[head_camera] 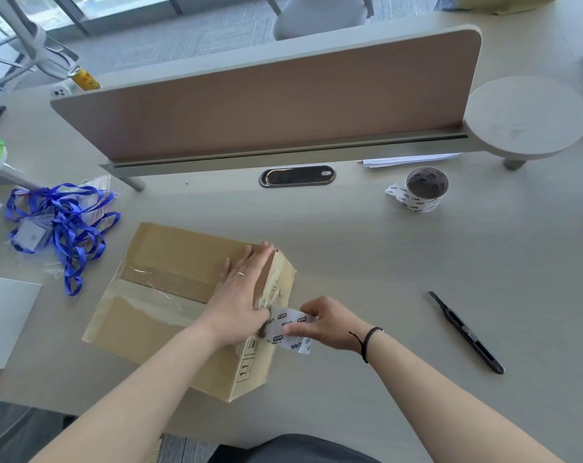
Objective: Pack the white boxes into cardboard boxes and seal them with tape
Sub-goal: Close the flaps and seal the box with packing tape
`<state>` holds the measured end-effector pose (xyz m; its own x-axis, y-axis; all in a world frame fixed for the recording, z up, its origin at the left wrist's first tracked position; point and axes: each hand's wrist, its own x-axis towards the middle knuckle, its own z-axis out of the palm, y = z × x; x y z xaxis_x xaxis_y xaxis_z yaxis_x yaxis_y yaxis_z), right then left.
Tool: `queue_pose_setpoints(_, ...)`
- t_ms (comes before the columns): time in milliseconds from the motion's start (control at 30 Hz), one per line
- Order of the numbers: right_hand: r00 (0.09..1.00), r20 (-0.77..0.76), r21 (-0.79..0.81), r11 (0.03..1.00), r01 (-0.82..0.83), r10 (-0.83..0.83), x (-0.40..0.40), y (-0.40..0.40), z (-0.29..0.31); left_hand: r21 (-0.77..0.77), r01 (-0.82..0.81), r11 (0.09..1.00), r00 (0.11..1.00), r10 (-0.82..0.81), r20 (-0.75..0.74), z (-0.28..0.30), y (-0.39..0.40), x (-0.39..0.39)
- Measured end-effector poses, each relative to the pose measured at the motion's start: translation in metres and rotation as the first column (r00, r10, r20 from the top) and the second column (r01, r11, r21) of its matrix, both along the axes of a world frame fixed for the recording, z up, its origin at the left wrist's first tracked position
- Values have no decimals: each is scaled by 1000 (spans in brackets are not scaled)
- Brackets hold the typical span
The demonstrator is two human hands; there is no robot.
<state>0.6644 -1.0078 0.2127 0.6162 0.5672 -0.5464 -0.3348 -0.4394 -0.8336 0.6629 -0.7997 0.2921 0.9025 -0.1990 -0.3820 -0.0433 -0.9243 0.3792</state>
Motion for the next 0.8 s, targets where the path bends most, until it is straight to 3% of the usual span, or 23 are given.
queue_pose_setpoints(100,1000,9,-32,999,17,-17,2,-1,4,-57,-73,996,993,78,92,-5,-3,-1)
queue_pose_setpoints(233,999,28,-89,996,24,-22,1,0,8,-63,-60,996,991,67,119,-9,-4,-5)
queue_pose_setpoints(367,997,33,-146,987,67,-63,-6,2,14,-66,68,995,998,-69,1,-2,7,1)
queue_pose_setpoints(533,995,53,-212,973,92,-83,-14,5,28,62,214,975,969,-203,-141,6,7,1)
queue_pose_setpoints(800,993,88,-249,964,94,-74,-13,9,32,137,294,946,949,-272,-158,8,7,1)
